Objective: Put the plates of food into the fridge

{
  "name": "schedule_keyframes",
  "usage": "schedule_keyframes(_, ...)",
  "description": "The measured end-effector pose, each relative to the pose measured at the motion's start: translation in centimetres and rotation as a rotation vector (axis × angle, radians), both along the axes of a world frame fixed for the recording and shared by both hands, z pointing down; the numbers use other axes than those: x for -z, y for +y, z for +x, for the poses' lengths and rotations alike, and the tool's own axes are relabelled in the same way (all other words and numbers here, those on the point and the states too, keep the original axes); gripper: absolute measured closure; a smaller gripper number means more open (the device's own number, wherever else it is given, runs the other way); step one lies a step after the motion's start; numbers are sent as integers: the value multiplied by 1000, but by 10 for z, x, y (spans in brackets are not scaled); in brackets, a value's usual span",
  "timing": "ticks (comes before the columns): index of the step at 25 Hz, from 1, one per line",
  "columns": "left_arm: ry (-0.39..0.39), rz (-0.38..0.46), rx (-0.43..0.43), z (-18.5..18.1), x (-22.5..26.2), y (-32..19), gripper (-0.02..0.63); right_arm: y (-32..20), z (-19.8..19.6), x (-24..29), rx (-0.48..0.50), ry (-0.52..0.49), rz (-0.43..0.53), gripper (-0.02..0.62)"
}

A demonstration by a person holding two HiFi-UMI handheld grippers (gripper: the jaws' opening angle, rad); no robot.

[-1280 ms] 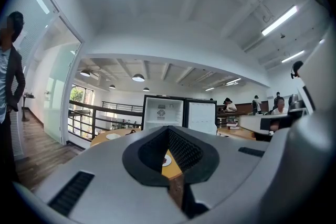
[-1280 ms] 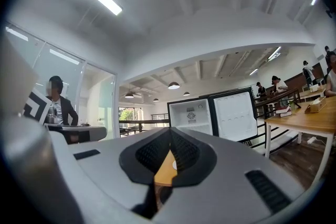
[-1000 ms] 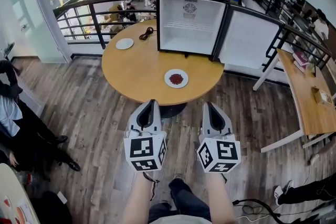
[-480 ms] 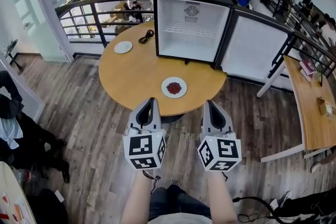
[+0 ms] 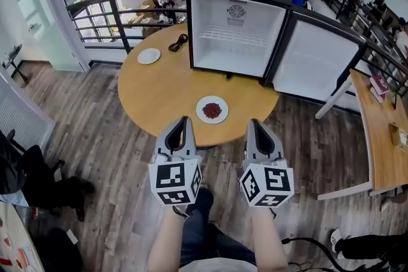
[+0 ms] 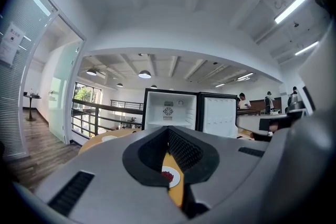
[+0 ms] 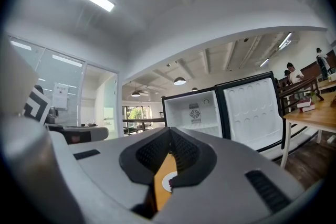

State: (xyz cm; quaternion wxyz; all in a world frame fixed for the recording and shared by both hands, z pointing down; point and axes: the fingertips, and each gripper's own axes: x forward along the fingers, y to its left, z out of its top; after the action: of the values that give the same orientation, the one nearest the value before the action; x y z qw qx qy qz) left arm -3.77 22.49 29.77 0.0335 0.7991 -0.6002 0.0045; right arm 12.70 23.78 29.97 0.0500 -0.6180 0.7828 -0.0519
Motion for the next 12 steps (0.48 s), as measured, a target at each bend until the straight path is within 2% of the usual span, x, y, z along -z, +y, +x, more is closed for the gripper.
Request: schedule_keyframes(12, -4, -22, -28, 6, -12, -72, 600, -72, 0, -9, -15, 2, -13, 583)
